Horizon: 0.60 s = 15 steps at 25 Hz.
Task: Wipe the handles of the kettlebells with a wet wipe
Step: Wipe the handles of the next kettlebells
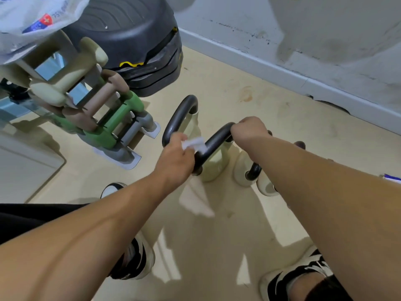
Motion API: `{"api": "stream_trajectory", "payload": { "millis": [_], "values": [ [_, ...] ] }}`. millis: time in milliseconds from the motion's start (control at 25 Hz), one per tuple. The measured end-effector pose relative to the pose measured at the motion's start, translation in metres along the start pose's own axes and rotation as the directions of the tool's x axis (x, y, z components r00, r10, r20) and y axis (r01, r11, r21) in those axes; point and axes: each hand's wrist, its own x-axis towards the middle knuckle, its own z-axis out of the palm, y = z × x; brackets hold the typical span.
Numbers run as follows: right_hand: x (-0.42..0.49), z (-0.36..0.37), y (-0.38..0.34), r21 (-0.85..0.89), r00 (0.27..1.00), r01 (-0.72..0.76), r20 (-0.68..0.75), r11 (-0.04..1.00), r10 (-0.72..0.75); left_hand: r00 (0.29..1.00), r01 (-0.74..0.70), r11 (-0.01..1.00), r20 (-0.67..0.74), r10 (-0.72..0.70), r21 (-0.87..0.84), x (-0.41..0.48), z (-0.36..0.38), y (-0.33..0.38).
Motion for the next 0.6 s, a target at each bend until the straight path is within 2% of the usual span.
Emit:
{"api": "stream_trajectory", "payload": {
  "millis": [40, 80, 160, 240, 360, 440, 520, 600],
  "values": [
    [-0.002, 0.005, 0.004, 0.096, 0.999, -0.052, 0.001, 0.994, 0.053, 0.998, -0.016, 1.000, -0.062, 0.016, -0.008, 0.003, -0.003, 0.007],
    [-0.004, 0.012, 0.009, 0.198, 0.996, -0.091, 0.009, 0.976, 0.091, 0.997, -0.042, 0.999, -0.060, 0.043, 0.021, 0.003, -0.003, 0.015],
    [-0.010, 0.028, 0.022, 0.393, 0.994, -0.103, 0.016, 0.914, 0.105, 0.987, -0.116, 0.989, 0.118, 0.105, 0.090, 0.000, 0.008, 0.017],
    [-0.011, 0.041, 0.036, 0.500, 0.991, -0.124, 0.012, 0.857, 0.137, 0.954, -0.097, 0.979, 0.298, 0.041, 0.177, -0.008, 0.022, 0.000],
    [-0.008, 0.045, 0.050, 0.506, 0.976, -0.216, 0.131, 0.835, 0.173, 0.946, 0.014, 0.949, 0.304, -0.116, 0.316, -0.004, 0.025, -0.027],
    [-0.012, 0.044, 0.053, 0.453, 0.948, -0.246, 0.296, 0.857, 0.116, 0.970, -0.041, 0.919, 0.238, -0.058, 0.392, -0.003, 0.019, -0.021],
    [-0.017, 0.044, 0.053, 0.398, 0.890, -0.261, 0.453, 0.879, 0.059, 0.984, -0.124, 0.924, 0.168, 0.066, 0.361, -0.010, 0.013, 0.004],
    [-0.019, 0.045, 0.052, 0.445, 0.874, -0.260, 0.487, 0.857, 0.012, 0.972, -0.188, 0.939, 0.195, 0.135, 0.287, -0.019, 0.011, 0.033]
  ]
}}
